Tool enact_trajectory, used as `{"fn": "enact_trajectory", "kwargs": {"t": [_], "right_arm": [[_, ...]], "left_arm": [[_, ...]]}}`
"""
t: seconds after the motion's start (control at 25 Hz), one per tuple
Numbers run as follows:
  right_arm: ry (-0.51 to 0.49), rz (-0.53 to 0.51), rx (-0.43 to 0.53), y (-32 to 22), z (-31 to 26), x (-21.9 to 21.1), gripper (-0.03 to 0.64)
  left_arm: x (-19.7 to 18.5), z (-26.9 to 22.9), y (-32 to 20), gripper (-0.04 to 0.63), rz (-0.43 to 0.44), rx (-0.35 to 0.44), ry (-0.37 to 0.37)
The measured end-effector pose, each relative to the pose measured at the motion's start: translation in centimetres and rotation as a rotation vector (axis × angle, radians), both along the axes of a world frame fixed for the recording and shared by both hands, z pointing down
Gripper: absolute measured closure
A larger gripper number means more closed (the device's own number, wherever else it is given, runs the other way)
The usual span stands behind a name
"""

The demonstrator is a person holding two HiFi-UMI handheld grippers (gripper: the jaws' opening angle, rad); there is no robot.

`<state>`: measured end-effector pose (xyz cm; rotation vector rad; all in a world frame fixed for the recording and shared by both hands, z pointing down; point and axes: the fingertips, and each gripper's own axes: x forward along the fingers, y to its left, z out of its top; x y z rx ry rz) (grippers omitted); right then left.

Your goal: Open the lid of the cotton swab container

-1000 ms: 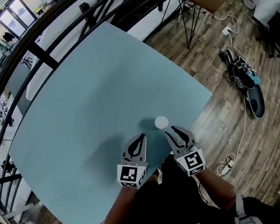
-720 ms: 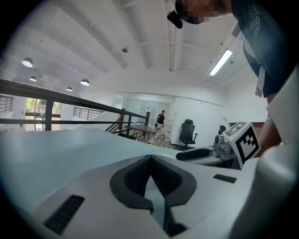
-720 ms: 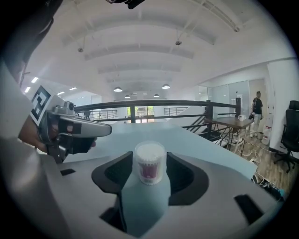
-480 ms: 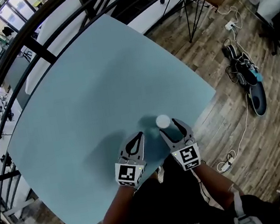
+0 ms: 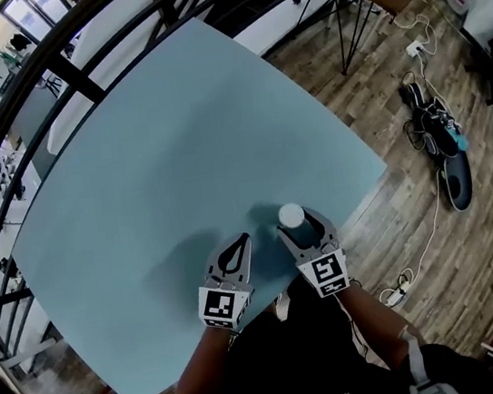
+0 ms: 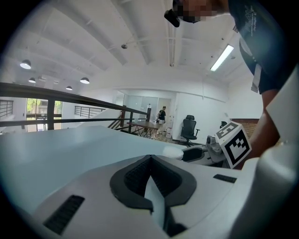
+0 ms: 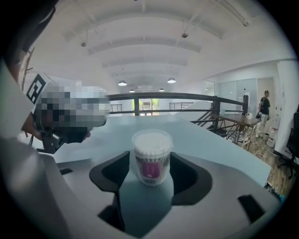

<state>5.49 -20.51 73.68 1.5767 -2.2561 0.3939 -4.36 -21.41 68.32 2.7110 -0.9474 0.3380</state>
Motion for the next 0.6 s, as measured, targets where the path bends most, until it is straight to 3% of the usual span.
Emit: {"fn": "enact_trajectory", "kwargs": {"t": [0.28, 0.6], "right_arm": [[-0.001, 0.002, 0.002, -0.9, 0.5, 0.3, 0.359], [-0.007, -0.006, 0.006, -0.9, 0.5, 0.5, 0.362]], "left_arm": [[-0.1, -1.3, -0.8, 0.583, -0.04, -0.011, 0.055], [0.2, -1.0, -1.0, 0.583, -0.035, -0.011, 0.051]]}}
